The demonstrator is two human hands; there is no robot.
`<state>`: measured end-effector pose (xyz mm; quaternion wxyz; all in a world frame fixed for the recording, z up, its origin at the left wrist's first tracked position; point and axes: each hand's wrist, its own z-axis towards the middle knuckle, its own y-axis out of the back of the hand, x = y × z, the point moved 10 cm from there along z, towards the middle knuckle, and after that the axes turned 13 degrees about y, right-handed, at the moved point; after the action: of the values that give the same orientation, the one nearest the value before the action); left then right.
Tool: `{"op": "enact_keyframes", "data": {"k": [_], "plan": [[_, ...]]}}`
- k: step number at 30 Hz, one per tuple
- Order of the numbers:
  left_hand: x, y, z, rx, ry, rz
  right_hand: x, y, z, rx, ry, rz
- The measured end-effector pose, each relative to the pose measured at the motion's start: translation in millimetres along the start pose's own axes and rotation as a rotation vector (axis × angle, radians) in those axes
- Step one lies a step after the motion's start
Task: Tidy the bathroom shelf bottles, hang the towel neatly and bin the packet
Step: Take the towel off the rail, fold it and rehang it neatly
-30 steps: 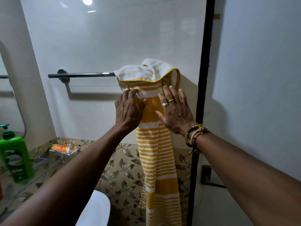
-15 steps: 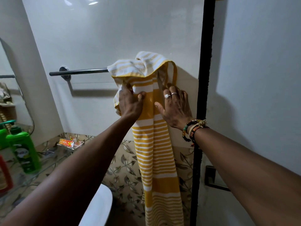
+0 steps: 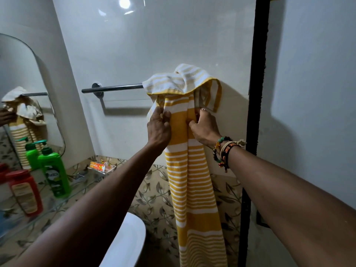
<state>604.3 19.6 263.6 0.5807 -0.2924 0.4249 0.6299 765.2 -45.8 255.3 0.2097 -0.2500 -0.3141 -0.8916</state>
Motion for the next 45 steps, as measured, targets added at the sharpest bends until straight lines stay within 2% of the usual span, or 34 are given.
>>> {"op": "enact_keyframes", "data": {"k": [6,13,17,23,27,30,33,35,39,42,45], "plan": [[7,-1,-12,0.008,0.126,0.0,13,4,-7,-0.044,-0.02,0.061],[14,-9,-30,0.014,0.16,-0.073,15,13,-21,0.002,-0.032,0.084],[30,-16,-38,0.133,0.273,-0.084,12,16,-25,0.014,-0.046,0.074],[29,-29,-45,0.36,0.278,-0.107,10,12,-30,0.032,-0.028,0.003],[32,-30,-48,0.403,0.299,-0.154,6,11,-33,0.037,-0.025,0.032],[36,-29,-50,0.414,0.312,-0.167,3,14,-35,-0.022,-0.016,0.147],[39,-32,-57,0.428,0.323,-0.194,-6,27,-38,-0.187,-0.075,0.288],[39,-34,-63,0.445,0.326,-0.194,-10,36,-37,-0.287,-0.108,0.295],[43,-41,-72,0.461,0.34,-0.186,-6,40,-32,-0.301,-0.076,0.212],[46,-44,-77,0.464,0.349,-0.176,-12,38,-30,-0.275,-0.124,0.273],[52,-45,-84,0.467,0.365,-0.166,-11,38,-31,-0.285,-0.097,0.28]]}}
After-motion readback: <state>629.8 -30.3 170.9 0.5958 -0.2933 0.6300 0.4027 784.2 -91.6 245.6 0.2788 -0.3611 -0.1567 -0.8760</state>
